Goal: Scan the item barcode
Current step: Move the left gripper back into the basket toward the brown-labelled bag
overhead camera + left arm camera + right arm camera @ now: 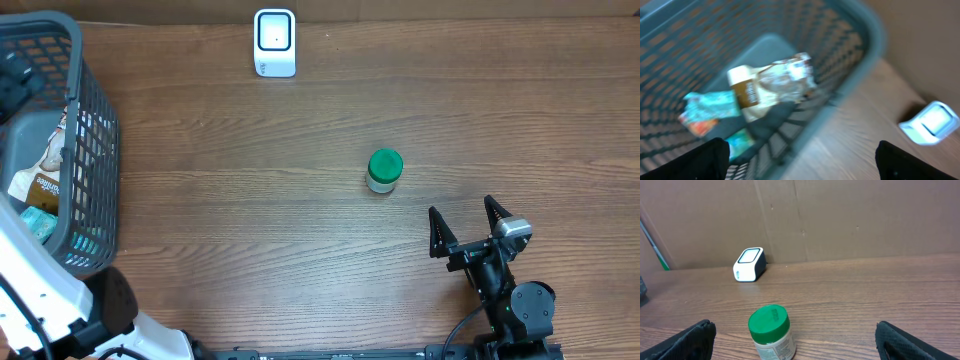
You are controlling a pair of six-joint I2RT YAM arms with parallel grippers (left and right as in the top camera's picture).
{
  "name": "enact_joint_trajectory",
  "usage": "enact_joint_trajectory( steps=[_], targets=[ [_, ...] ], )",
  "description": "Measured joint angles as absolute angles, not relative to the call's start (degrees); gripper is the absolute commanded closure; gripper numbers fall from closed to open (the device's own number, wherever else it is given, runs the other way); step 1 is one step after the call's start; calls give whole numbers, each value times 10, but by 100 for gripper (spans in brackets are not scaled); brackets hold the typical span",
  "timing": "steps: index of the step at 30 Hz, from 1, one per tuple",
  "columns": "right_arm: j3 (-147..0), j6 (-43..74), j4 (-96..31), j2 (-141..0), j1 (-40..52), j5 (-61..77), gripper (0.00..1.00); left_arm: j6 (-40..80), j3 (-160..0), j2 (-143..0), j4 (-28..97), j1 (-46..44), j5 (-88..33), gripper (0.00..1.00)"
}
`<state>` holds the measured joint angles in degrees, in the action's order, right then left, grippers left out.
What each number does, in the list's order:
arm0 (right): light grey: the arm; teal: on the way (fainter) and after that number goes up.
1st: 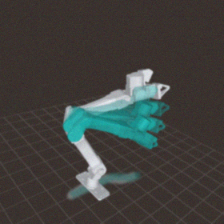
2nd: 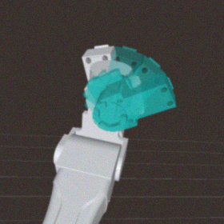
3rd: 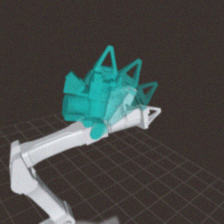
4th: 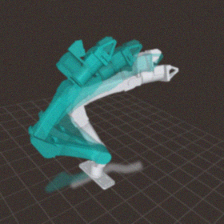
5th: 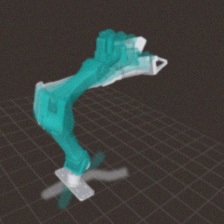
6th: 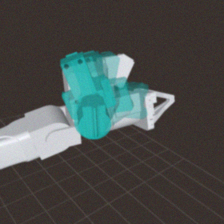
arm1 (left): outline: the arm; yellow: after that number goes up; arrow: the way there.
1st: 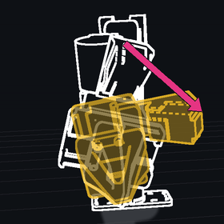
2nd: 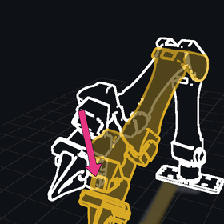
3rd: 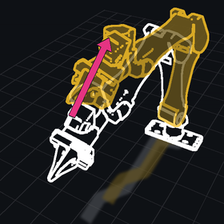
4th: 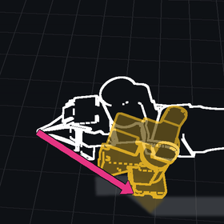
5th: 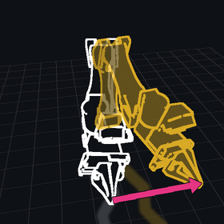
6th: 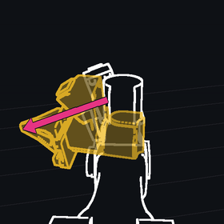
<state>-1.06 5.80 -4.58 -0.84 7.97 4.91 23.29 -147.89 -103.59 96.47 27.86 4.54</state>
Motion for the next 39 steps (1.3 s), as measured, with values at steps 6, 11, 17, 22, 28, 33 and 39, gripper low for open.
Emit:
enact_joint_trajectory(
  steps=[6,11,17,22,28,33,39],
  targets=[
    [-11,58,-46,-8,80,49,0,236,-1364,-1036,931,339,54,8],
    [-11,58,-46,-8,80,49,0,205,-1244,-1036,846,357,57,8],
    [-11,58,-45,-8,80,49,0,110,-1099,-1037,696,358,32,2],
    [-11,58,-45,-8,80,49,0,1,-990,-1038,575,358,15,2],
    [-11,58,-46,-8,80,49,0,-107,-889,-1038,473,358,10,3],
    [-11,58,-46,-8,80,49,0,-166,-826,-1038,399,358,10,3],
    [-11,58,-46,-8,80,49,0,-215,-771,-1038,336,358,10,4]
  ],
)
